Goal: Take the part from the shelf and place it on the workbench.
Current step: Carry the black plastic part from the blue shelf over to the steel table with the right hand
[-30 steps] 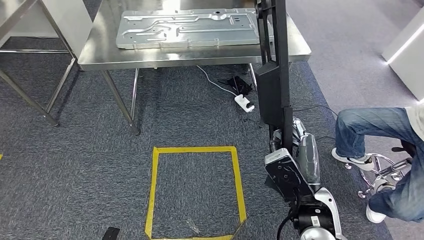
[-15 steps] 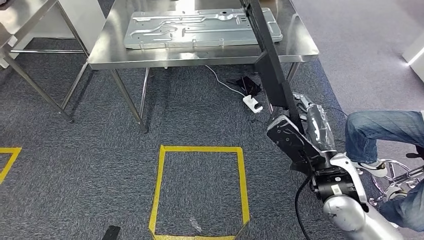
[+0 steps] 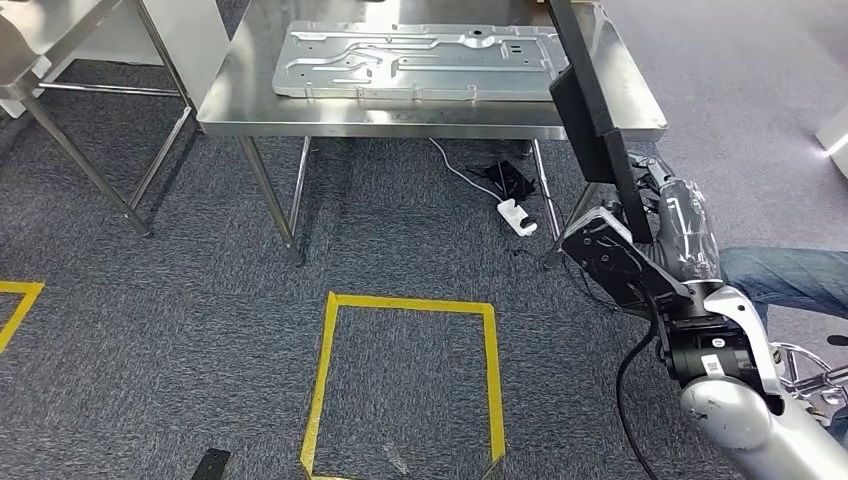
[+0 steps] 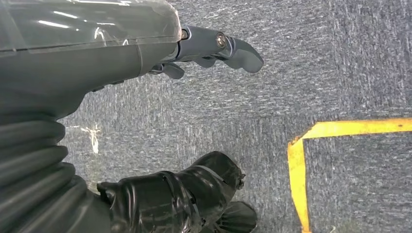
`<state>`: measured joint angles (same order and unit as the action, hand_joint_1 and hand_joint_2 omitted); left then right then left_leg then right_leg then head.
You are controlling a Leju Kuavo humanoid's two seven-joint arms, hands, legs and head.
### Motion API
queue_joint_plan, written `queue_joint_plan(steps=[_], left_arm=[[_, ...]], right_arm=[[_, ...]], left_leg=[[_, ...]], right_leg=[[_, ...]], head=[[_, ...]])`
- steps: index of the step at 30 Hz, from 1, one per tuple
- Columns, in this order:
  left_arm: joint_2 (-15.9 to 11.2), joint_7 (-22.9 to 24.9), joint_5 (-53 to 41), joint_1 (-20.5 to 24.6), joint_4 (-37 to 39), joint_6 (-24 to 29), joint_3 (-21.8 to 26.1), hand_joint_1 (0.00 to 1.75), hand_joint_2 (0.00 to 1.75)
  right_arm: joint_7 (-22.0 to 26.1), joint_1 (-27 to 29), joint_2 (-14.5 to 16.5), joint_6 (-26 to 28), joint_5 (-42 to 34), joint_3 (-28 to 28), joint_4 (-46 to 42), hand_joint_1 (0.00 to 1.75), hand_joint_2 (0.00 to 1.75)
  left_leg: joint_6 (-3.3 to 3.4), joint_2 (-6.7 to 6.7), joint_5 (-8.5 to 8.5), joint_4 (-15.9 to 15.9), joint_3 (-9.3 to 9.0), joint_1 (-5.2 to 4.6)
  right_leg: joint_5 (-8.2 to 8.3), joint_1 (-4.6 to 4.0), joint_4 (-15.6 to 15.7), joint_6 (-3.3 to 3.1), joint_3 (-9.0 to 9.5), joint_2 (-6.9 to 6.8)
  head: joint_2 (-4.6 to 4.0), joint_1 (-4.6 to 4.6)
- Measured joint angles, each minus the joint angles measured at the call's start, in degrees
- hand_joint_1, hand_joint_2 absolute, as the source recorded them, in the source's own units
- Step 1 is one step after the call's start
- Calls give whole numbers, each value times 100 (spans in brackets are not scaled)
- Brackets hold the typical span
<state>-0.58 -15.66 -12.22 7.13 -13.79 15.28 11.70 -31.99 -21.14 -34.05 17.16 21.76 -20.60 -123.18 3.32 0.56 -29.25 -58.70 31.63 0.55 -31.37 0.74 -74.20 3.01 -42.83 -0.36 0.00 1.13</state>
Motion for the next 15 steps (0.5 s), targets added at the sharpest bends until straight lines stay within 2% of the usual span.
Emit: queue_joint_plan(steps=[1, 2, 3, 4, 5, 8, 9, 10, 11, 13, 14, 15], left_arm=[[2, 0, -1, -4, 0, 11, -7, 0, 175], [3, 1, -2, -8, 0, 15, -15, 0, 175], [5, 1, -6, -7, 1, 17, -26, 0, 175], [6, 1, -10, -3, 1, 17, -41, 0, 175], [5, 2, -14, 0, 2, 17, -57, 0, 175], [2, -2, -18, -3, 2, 33, -94, 0, 175], [2, -5, -18, -1, 2, 41, -98, 0, 175], [4, -8, -18, 6, 2, 46, -102, 0, 175], [8, -10, -17, 8, 2, 50, -104, 0, 175], [13, -11, -14, -13, 2, 52, -108, 0, 175], [13, -10, -10, -31, 2, 56, -110, 0, 175], [13, -10, -6, -48, 2, 60, -113, 0, 175]], right_arm=[[-21, 9, -27, -16, 27, 7, -17, 175, 175], [-39, 13, -54, -33, 53, 13, -37, 175, 175], [-52, 13, -75, -49, 78, 22, -54, 175, 175], [-64, 14, -91, -67, 102, 31, -71, 175, 175], [-78, 19, -108, -87, 123, 39, -91, 175, 175], [-135, 48, -162, -152, 182, 51, -153, 175, 175], [-149, 57, -174, -173, 203, 54, -169, 175, 175], [-157, 64, -181, -192, 221, 55, -183, 175, 175], [-161, 72, -184, -208, 234, 55, -196, 175, 175], [-164, 95, -186, -226, 245, 56, -209, 175, 175], [-166, 114, -186, -231, 251, 56, -210, 175, 175], [-168, 130, -186, -234, 260, 56, -211, 175, 175]], left_leg=[[-14, 13, -51, 0, -70, 3], [-33, 26, -107, 5, -132, 6], [-58, 36, -159, 7, -198, 6], [-89, 43, -204, 19, -241, 5], [-124, 46, -233, 40, -275, 2], [-221, 39, -212, 10, -337, -4], [-239, 27, -177, -152, -273, -3], [-248, 13, -167, -410, -132, -1], [-253, 0, -200, -762, 91, 3], [-273, -9, -473, -1397, 591, 2], [-282, -10, -649, -1539, 784, 1], [-281, -10, -762, -1520, 904, -1]], right_leg=[[215, 5, 258, -7, 45, 0], [498, 9, 653, -18, 164, 0], [690, 2, 1018, -35, 279, 3], [800, -17, 1304, -66, 373, 3], [844, -37, 1463, -104, 431, 5], [783, -54, 1583, -242, 576, 6], [751, -47, 1617, -285, 652, 4], [722, -44, 1643, -324, 732, 3], [678, -48, 1664, -356, 806, 0], [556, -68, 1676, -394, 950, 3], [483, -79, 1677, -399, 1036, 8], [405, -92, 1677, -401, 1136, 13]], head=[[0, 0], [0, 2], [0, -3], [0, -3], [0, 0], [0, 0], [0, -9], [0, -16], [0, -22], [0, -29], [0, -30], [0, -31]])
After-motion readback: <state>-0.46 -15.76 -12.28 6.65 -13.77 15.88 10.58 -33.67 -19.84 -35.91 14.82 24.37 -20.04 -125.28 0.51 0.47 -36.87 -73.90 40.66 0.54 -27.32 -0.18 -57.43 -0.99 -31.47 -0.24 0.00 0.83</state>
